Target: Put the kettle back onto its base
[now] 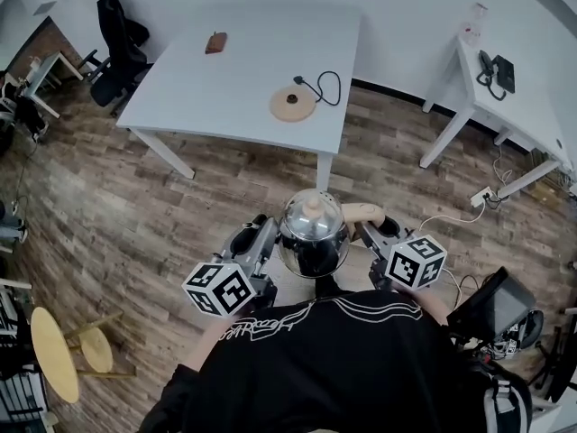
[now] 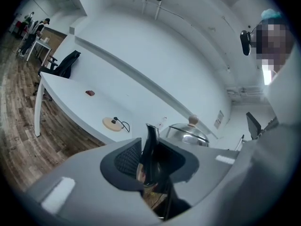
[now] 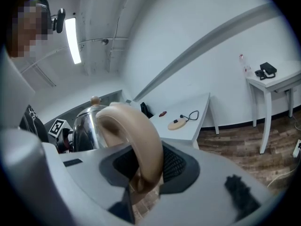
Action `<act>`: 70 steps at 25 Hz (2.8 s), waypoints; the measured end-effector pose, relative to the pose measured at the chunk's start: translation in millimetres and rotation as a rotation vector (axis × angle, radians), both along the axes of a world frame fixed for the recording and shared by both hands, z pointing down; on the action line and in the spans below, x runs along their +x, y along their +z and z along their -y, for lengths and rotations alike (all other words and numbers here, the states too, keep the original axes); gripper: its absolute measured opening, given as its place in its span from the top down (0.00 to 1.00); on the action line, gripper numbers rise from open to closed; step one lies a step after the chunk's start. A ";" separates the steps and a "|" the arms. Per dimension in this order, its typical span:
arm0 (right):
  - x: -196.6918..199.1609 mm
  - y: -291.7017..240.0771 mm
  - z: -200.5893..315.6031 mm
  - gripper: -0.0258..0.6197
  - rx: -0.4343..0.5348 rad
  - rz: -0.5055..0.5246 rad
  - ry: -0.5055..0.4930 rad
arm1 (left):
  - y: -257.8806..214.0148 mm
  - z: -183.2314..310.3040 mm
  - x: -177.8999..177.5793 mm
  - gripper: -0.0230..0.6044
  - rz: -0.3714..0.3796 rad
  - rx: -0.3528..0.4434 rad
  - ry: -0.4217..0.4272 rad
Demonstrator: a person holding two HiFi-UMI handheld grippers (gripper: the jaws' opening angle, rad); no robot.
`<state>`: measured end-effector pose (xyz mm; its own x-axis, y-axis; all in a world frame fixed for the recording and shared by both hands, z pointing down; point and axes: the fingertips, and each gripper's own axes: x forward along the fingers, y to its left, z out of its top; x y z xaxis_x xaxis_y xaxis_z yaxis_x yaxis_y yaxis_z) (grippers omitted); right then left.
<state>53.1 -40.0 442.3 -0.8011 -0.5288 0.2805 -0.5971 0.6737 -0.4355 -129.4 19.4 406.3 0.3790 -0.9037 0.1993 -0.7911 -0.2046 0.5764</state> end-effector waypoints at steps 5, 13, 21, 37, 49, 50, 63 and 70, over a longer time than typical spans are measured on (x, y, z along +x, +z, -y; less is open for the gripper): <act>-11.0 -3.3 96.1 0.79 0.017 -0.010 -0.029 | 1.3 88.4 -8.7 0.81 -0.004 -0.009 -0.025; -28.2 -3.3 175.7 0.79 0.036 0.011 -0.055 | -1.7 162.8 -23.3 0.81 0.025 0.006 -0.055; -42.9 3.2 214.8 0.79 0.038 0.015 -0.044 | 2.9 206.1 -38.8 0.81 0.043 0.000 -0.032; -105.9 21.2 336.8 0.79 0.079 -0.072 -0.017 | 25.3 351.1 -106.4 0.81 0.058 0.037 0.083; -133.5 57.2 388.4 0.80 0.036 -0.094 -0.023 | 52.6 414.6 -131.6 0.82 0.129 0.033 0.157; -134.2 59.0 390.9 0.80 0.042 -0.100 -0.023 | 55.4 417.2 -132.5 0.82 0.127 0.033 0.160; -137.3 77.6 408.5 0.80 0.122 -0.131 -0.024 | 73.1 434.0 -133.7 0.82 0.168 0.088 0.180; -138.5 78.6 413.2 0.80 0.163 -0.143 -0.025 | 76.3 433.5 -135.0 0.81 0.154 0.106 0.166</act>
<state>-85.4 -453.2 520.9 -0.7727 -0.5568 0.3049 -0.6273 0.7436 -0.2316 -264.3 -414.2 482.6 0.4961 -0.8507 0.1739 -0.8186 -0.3915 0.4202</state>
